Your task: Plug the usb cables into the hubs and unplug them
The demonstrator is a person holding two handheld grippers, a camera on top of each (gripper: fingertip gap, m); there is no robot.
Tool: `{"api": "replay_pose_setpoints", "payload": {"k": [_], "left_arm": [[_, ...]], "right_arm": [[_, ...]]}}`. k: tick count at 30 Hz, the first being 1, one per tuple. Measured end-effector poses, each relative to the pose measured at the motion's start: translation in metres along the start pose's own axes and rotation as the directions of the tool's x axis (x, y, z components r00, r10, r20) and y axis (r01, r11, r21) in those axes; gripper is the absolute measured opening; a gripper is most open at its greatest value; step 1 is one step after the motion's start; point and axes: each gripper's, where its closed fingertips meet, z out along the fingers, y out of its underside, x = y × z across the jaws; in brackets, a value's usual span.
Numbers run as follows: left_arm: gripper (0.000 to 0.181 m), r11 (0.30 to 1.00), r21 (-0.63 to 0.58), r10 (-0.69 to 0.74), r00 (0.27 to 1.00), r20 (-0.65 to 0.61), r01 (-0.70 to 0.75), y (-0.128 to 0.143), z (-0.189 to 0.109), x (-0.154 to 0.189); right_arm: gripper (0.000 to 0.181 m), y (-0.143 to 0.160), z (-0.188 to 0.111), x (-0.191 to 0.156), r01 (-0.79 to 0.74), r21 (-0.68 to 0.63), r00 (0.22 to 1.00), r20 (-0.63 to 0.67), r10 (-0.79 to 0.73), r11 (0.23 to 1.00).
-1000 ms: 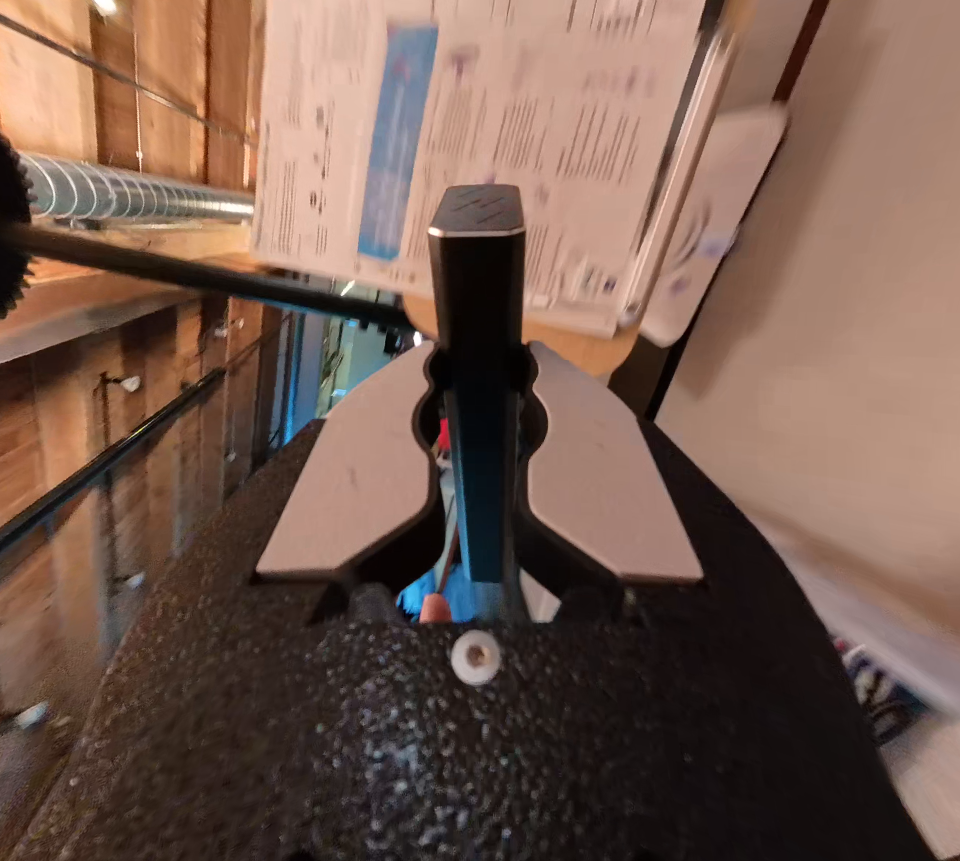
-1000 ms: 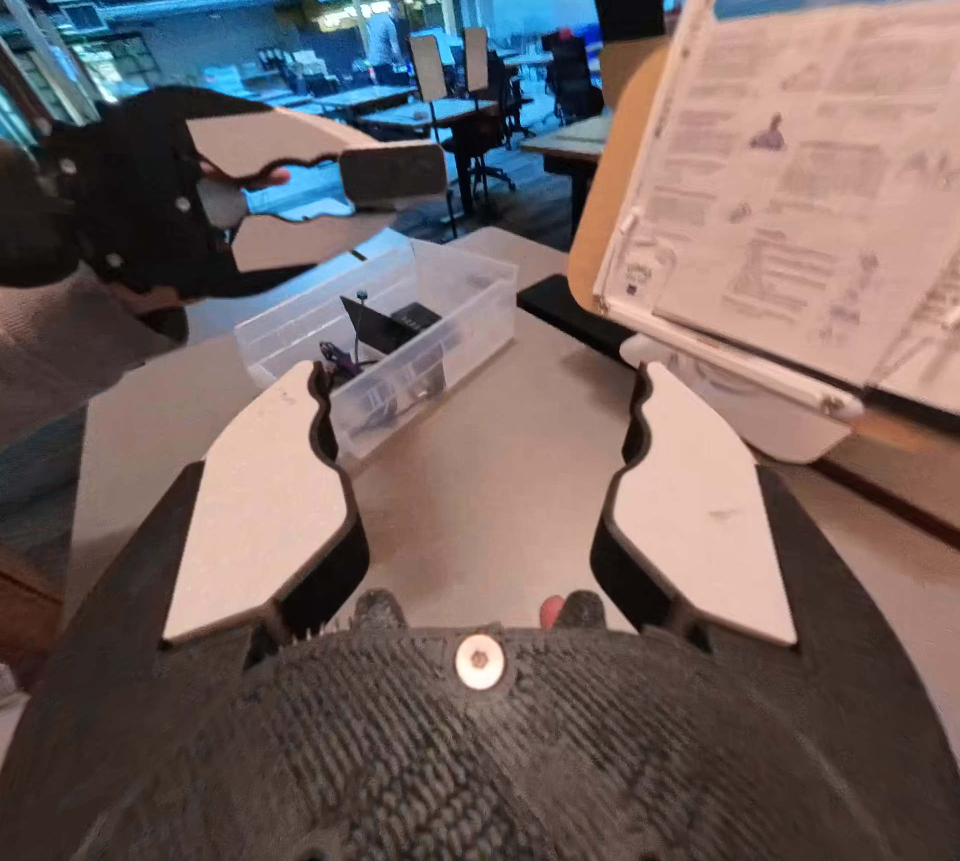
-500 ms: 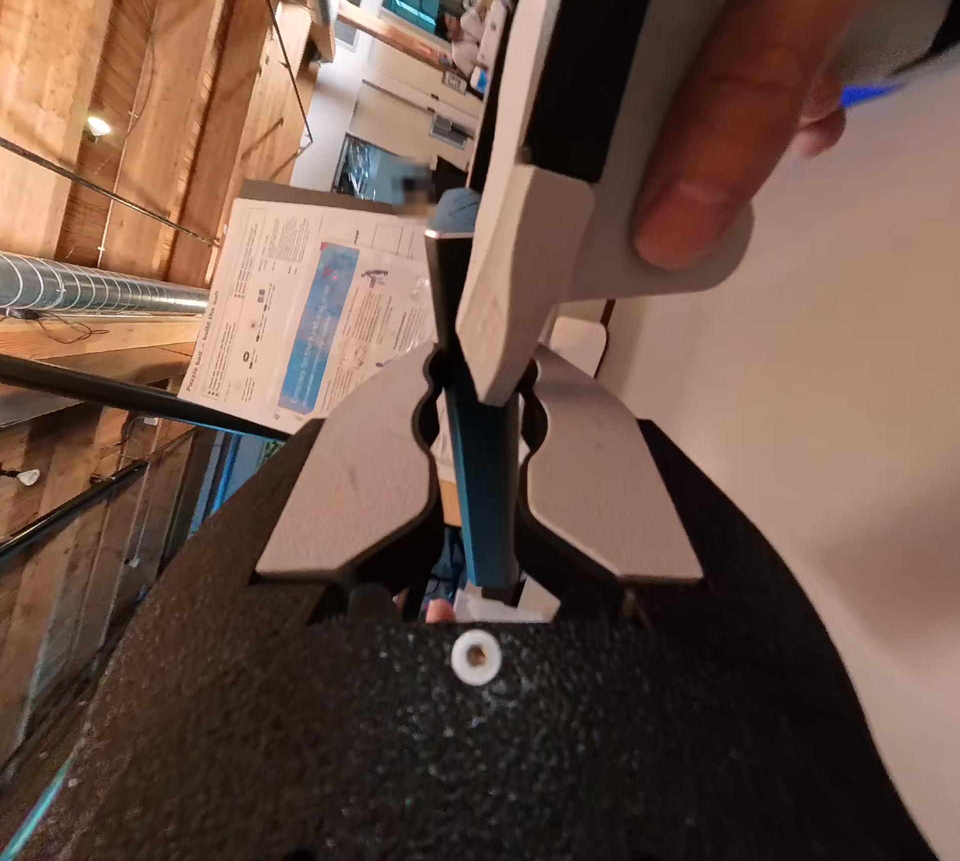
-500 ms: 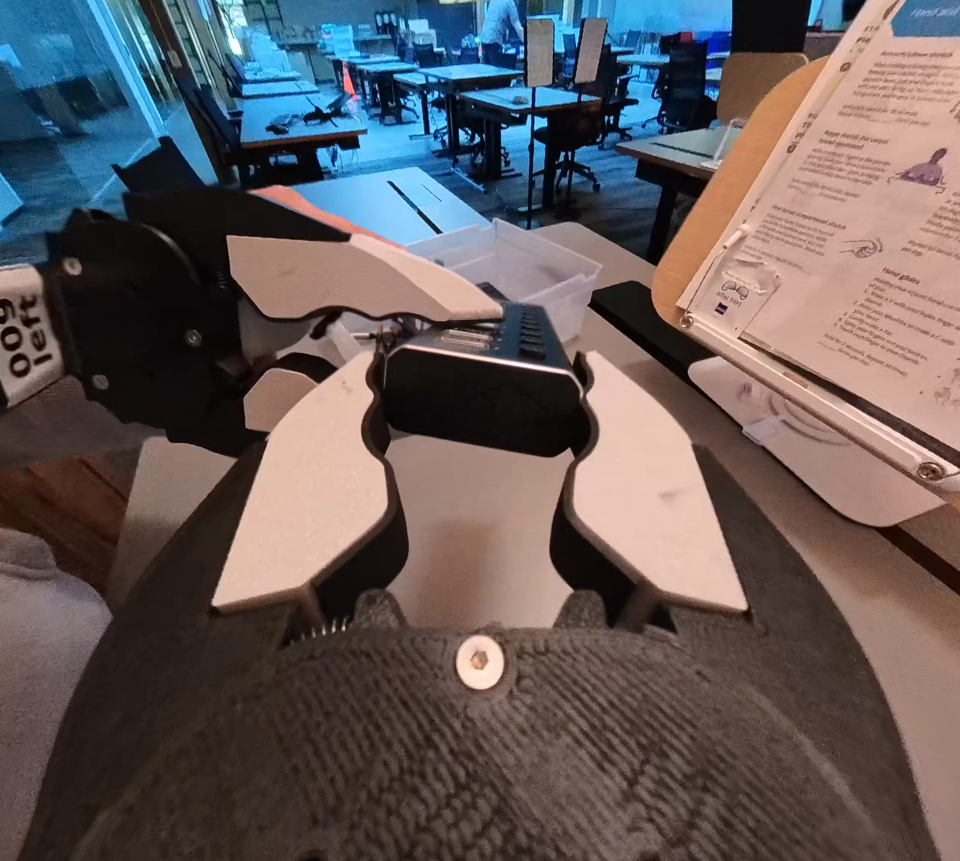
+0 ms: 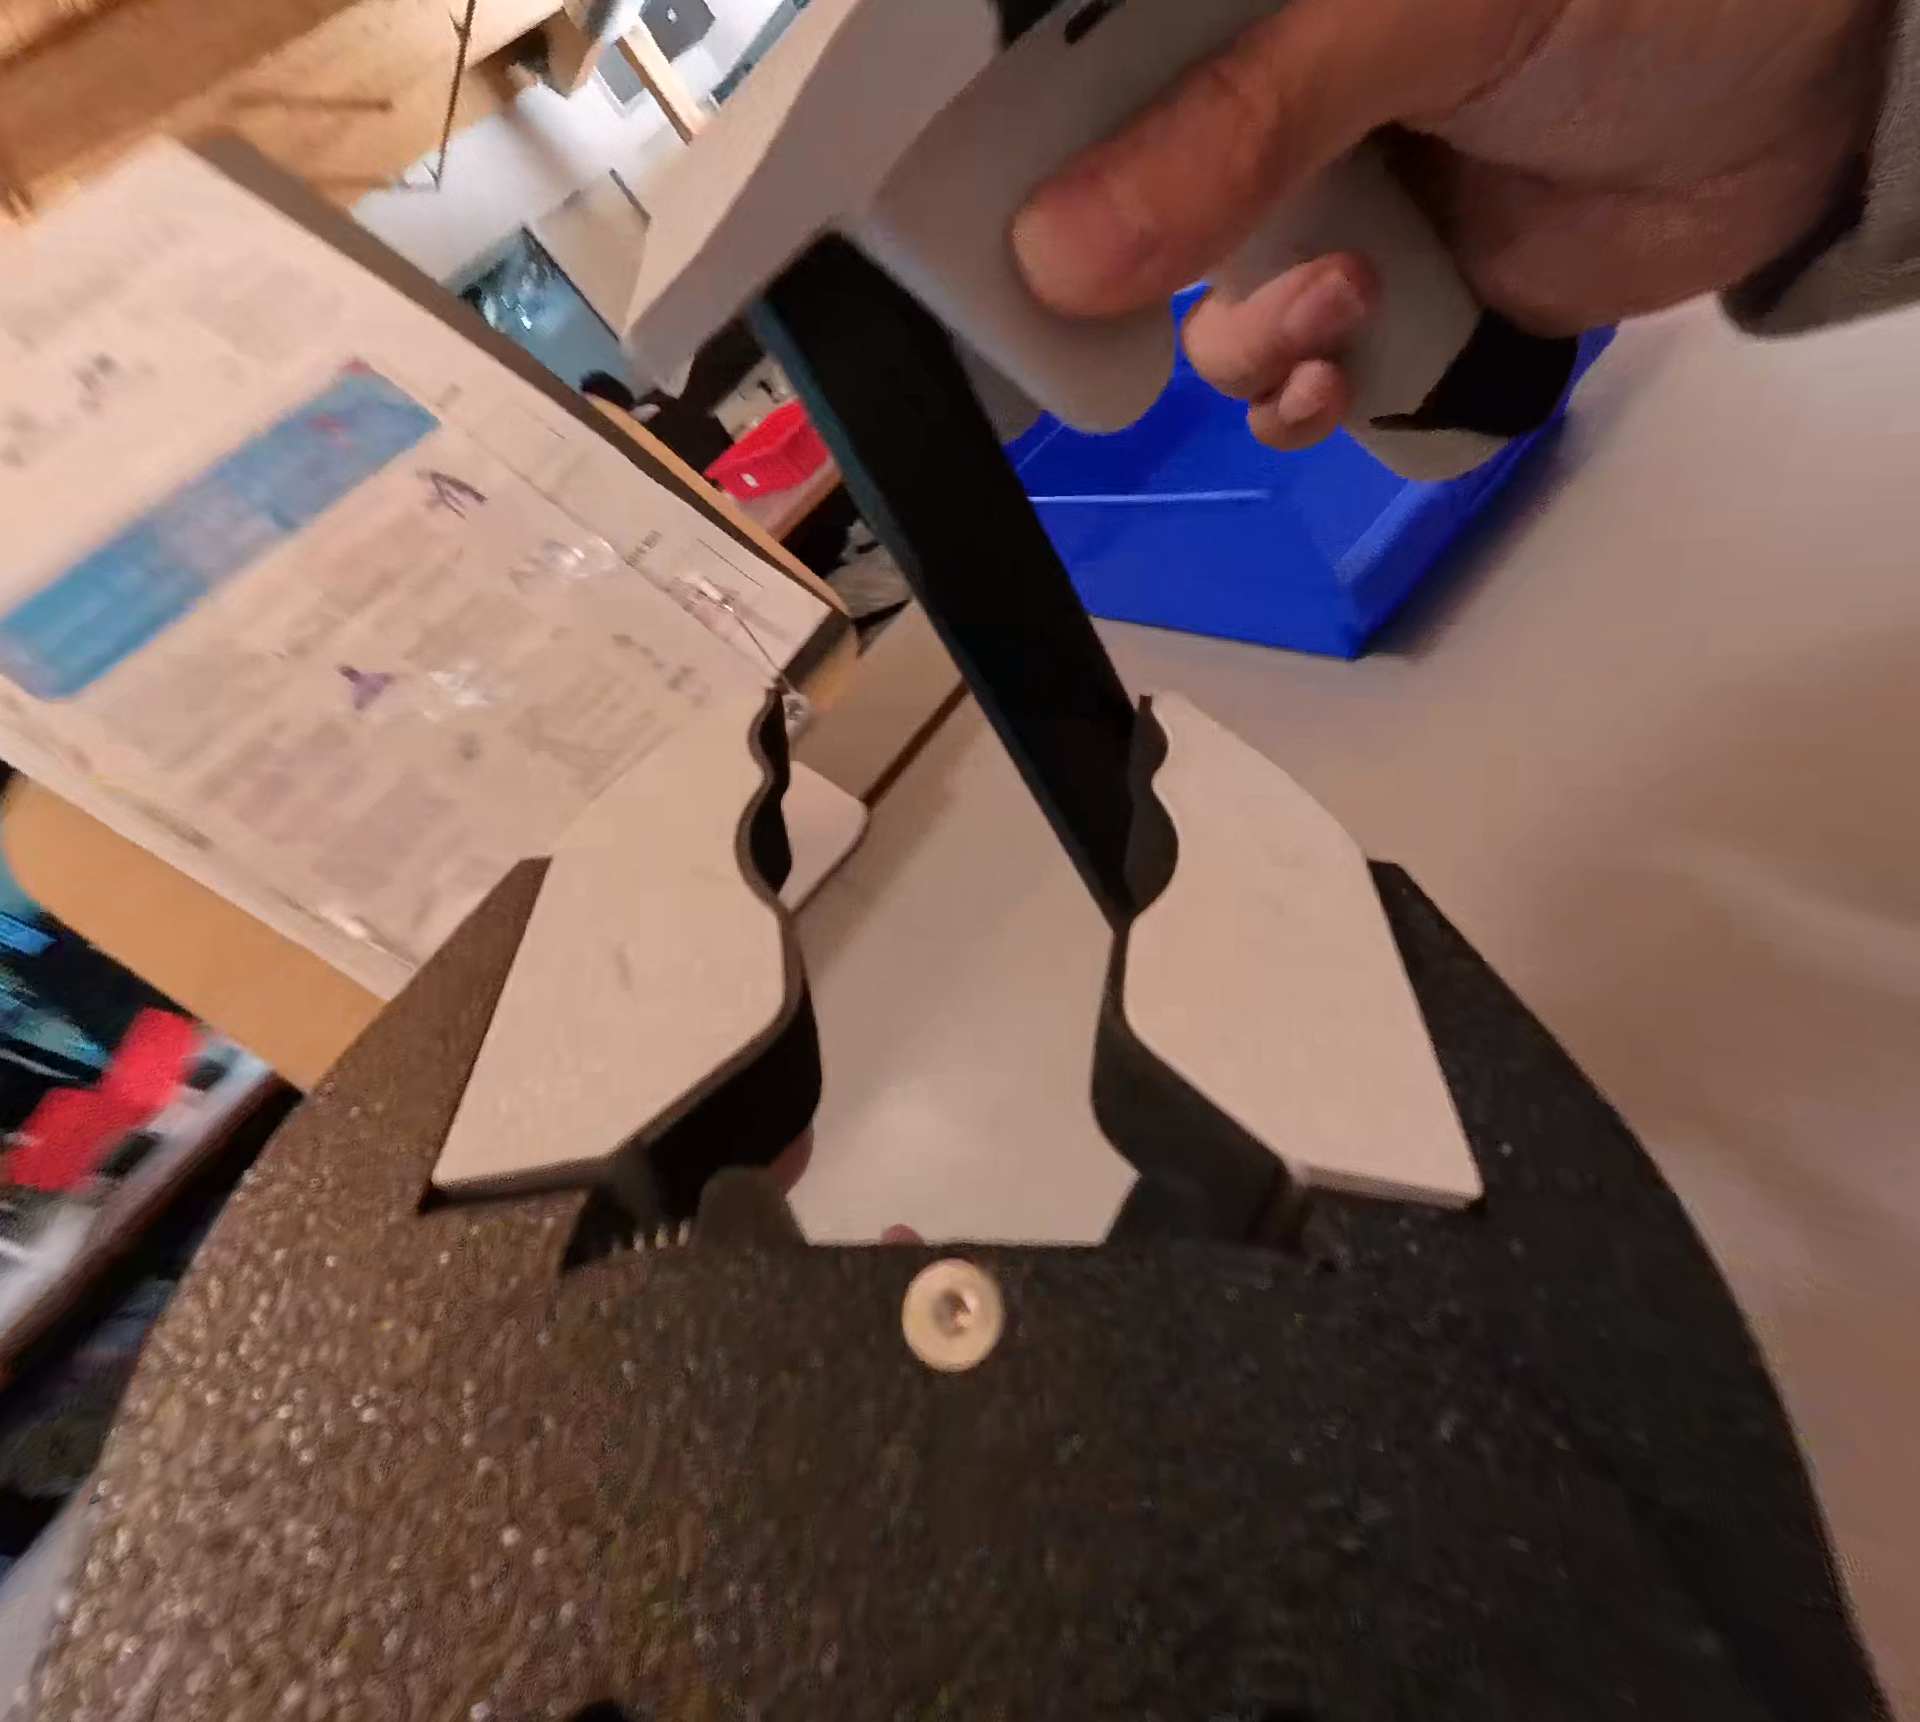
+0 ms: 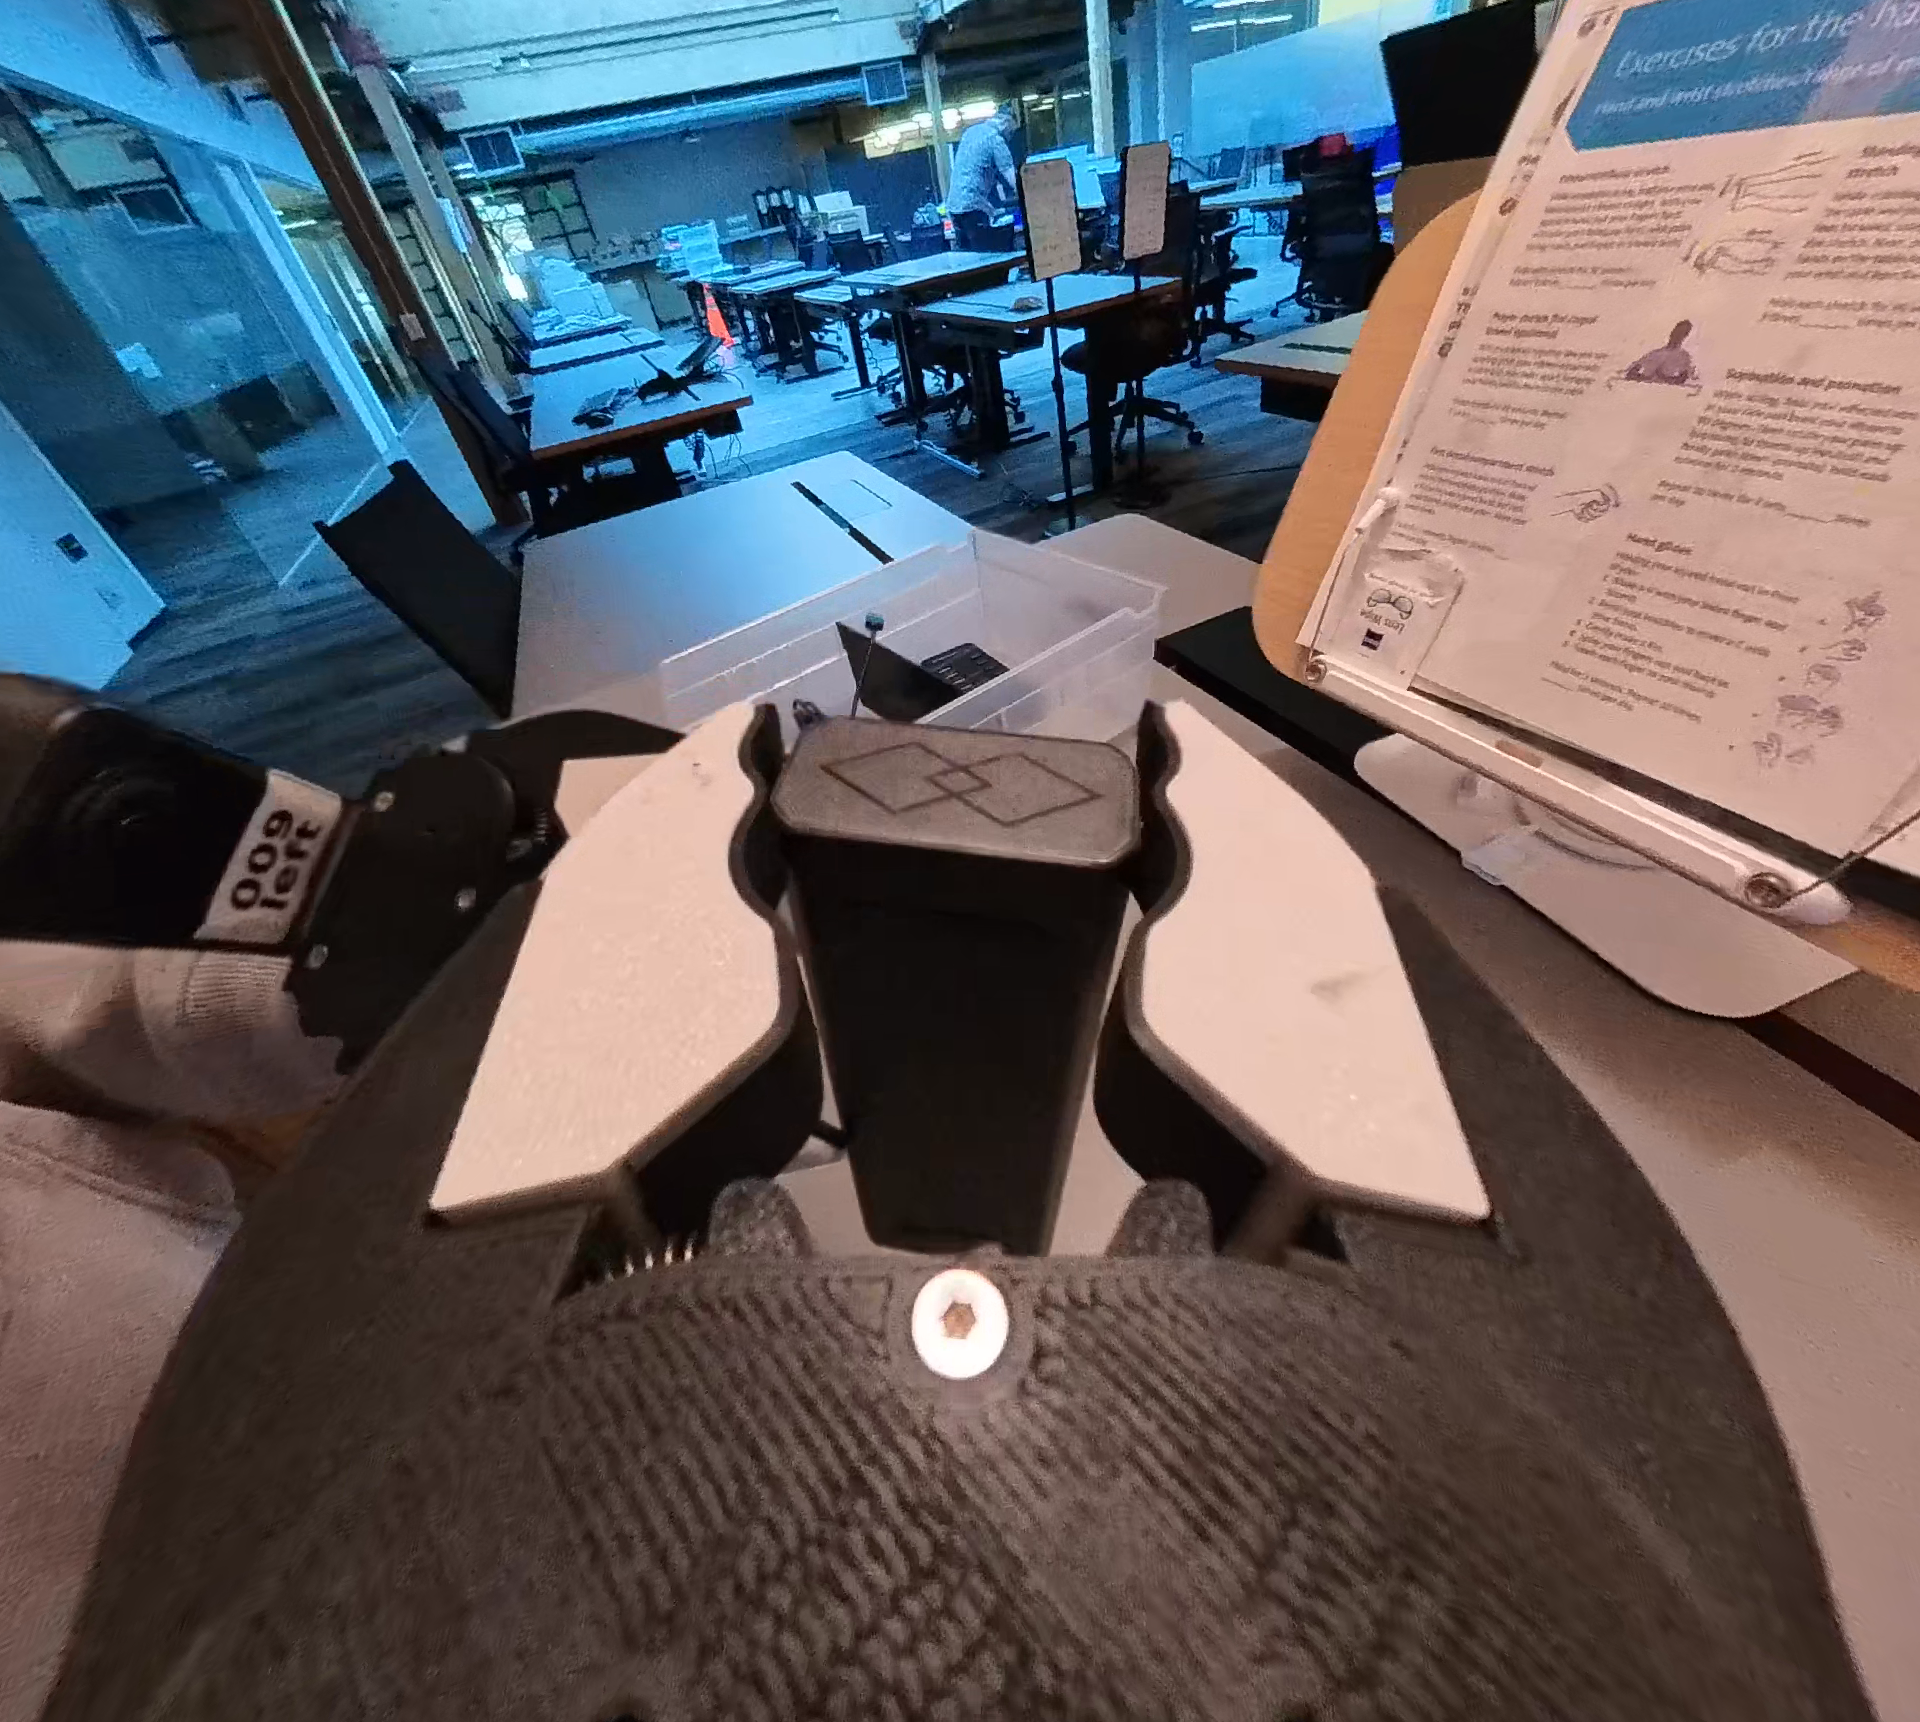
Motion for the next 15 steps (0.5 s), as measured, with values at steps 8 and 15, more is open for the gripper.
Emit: {"api": "replay_pose_setpoints", "payload": {"k": [8, 15], "left_arm": [[0.085, 0.786, -0.115, -0.617, 0.777, -0.120, 0.607, 0.033, 0.011, 0.041], [0.031, 0.912, -0.190, -0.364, 0.931, 0.028, 0.362, 0.060, 0.031, 0.034]], "right_arm": [[0.067, -0.002, 0.002, 0.008, 0.011, -0.093, 0.999, -0.046, -0.015, 0.996], [0.066, 0.003, 0.010, -0.008, -0.014, -0.110, 0.997, -0.082, 0.005, 0.994]]}}
